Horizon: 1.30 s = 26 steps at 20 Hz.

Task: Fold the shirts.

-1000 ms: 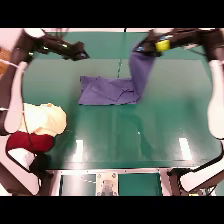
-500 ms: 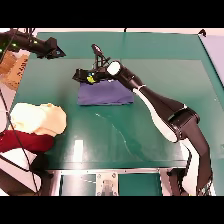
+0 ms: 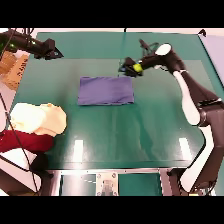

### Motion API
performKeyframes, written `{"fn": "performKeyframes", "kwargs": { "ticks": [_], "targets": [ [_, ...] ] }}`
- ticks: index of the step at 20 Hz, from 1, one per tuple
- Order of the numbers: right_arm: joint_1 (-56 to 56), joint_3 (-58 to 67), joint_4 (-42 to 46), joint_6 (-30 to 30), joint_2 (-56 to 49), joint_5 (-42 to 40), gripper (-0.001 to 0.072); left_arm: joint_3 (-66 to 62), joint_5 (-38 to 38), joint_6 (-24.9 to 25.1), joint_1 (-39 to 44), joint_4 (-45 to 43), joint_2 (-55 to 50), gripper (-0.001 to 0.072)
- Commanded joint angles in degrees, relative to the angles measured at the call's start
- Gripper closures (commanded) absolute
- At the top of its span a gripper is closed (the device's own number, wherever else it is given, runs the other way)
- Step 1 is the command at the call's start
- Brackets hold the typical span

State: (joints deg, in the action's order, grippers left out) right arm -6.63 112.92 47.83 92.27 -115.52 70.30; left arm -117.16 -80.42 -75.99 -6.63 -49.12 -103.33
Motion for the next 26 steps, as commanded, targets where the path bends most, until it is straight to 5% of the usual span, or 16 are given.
{"fn": "performKeyframes", "kwargs": {
  "ticks": [1,4,11,12,13,14,20,26],
  "targets": [
    [9.05,-4.76,3.39,0.76,0.24,8.17,0.0281,-0.02,0.00,-0.20,-0.02,-2.14,0.04,0.0687],
    [8.24,-11.56,3.15,0.46,0.20,6.29,0.0200,-0.02,0.02,-0.48,0.00,-4.52,0.04,0.0686],
    [-1.38,-16.17,-8.83,-3.85,-0.28,-5.09,0.0220,-0.02,-0.22,-0.50,0.00,-8.13,0.04,0.0687],
    [-1.95,-15.93,-10.05,-3.96,-0.28,-5.92,0.0345,-0.02,-0.22,-0.50,0.00,-8.13,0.04,0.0686],
    [-1.97,-15.39,-10.99,-4.63,-0.28,-6.21,0.0593,-0.02,-0.22,-0.50,0.00,-8.13,0.04,0.0686],
    [-1.68,-14.58,-10.97,-4.92,-0.28,-6.14,0.0691,-0.02,-0.26,-0.50,0.00,-8.13,0.04,0.0687],
    [11.50,-13.16,-3.56,-2.34,4.20,-1.22,0.0701,-0.02,-2.54,-0.50,0.00,-8.15,0.04,0.0687],
    [37.68,-17.20,7.08,-1.03,15.91,5.35,0.0702,-0.02,-2.67,-0.50,0.00,-8.17,0.04,0.0687]
  ]
}}
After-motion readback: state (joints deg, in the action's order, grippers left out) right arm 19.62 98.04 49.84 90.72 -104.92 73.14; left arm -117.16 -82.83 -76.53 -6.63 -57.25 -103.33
